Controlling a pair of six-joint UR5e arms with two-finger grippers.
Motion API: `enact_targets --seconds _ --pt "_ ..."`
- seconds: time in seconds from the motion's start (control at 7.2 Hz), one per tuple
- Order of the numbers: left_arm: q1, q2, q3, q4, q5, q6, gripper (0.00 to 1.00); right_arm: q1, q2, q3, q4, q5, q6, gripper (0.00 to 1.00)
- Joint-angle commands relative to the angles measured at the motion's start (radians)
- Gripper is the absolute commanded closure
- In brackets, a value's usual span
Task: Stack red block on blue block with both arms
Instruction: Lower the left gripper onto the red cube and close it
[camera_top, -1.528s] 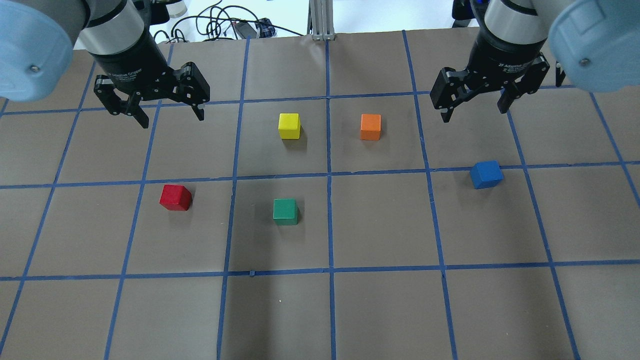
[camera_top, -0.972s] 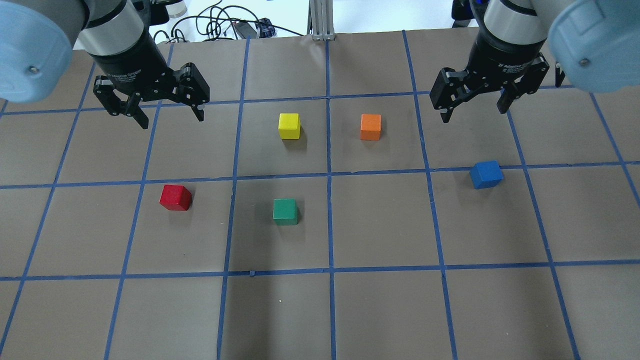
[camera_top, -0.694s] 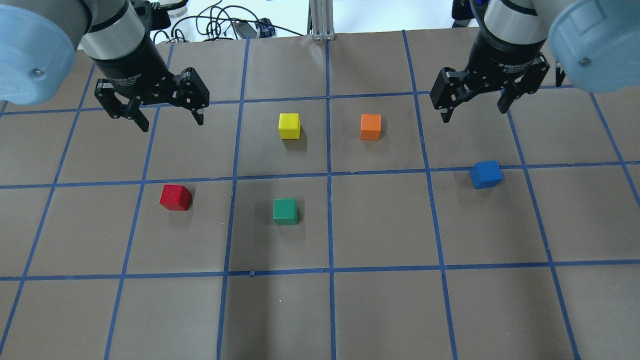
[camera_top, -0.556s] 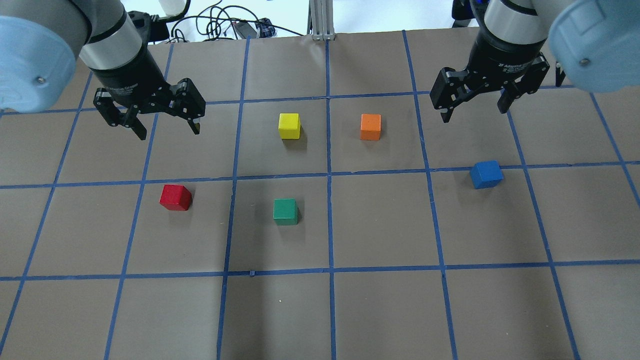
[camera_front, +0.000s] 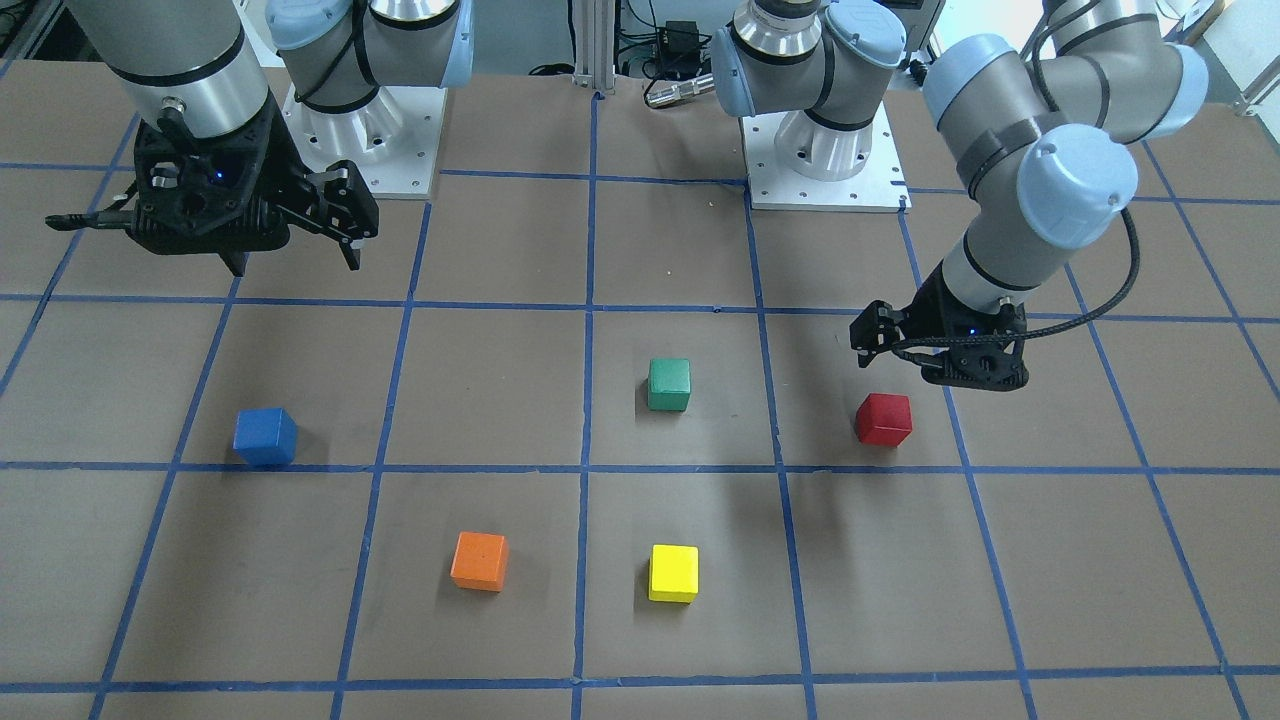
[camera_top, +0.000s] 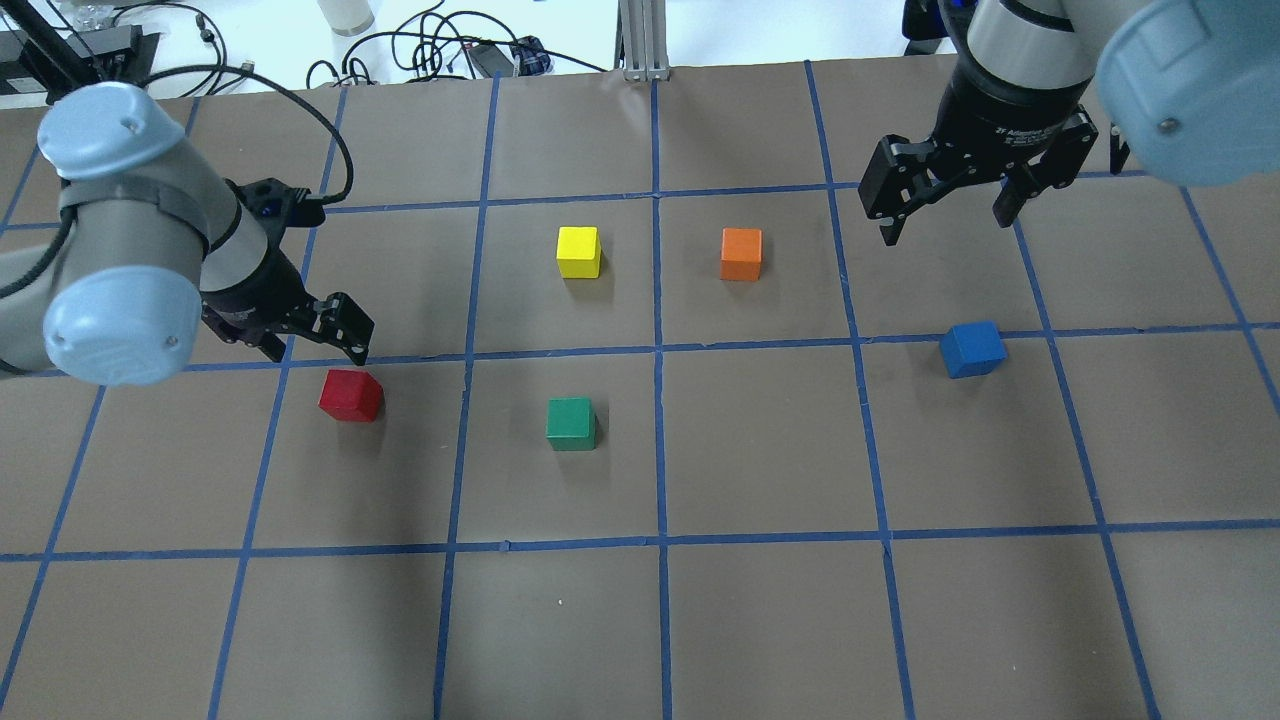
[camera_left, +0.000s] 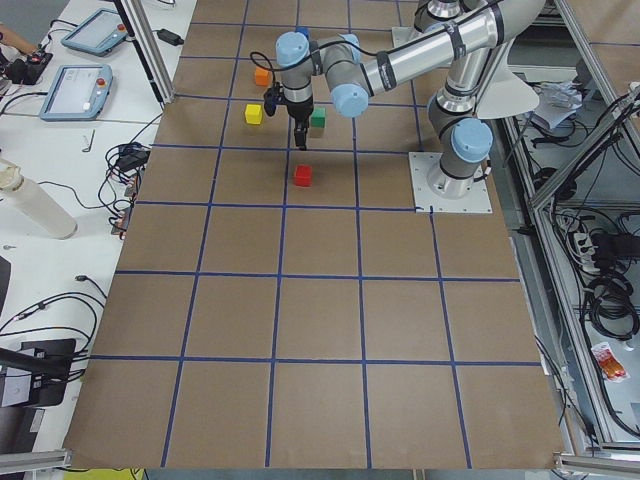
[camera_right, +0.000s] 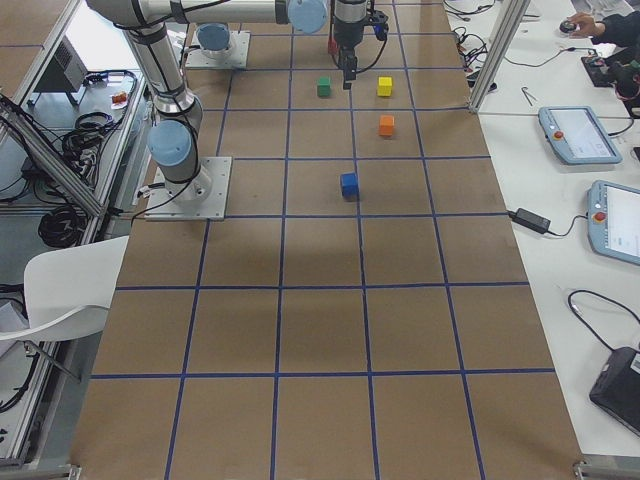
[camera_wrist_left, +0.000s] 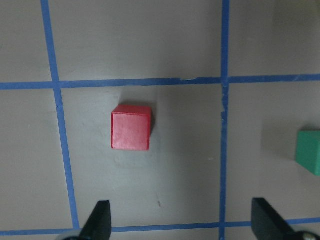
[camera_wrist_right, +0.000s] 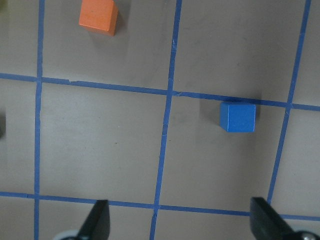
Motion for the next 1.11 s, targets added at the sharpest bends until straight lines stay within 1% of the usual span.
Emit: enact_targets --seconds 0.0,0.14,0.56,0.69,0.83,0.97 --pt "0.010 -0.074 -0.098 0.183 0.017 0.089 0.00 0.000 0.000 0.000 0.011 0.001 0.000 0.00" --pt "0.010 -0.105 -0.096 0.214 0.059 0.103 0.00 0.000 -0.002 0.000 0.009 0.001 0.000 0.00" --pt "0.021 -0.180 -0.096 0.284 0.061 0.105 0.00 0.000 0.000 0.000 0.011 0.000 0.000 0.00" --pt "0.021 -0.190 -0.098 0.310 0.055 0.105 0.15 0.000 -0.002 0.000 0.012 -0.002 0.000 0.00" --pt "0.021 -0.190 -0.098 0.310 0.060 0.106 0.48 0.000 -0.002 0.000 0.012 0.000 0.000 0.00" --pt "0.021 -0.190 -0.092 0.310 0.061 0.108 0.75 0.000 -0.002 0.000 0.012 -0.002 0.000 0.00"
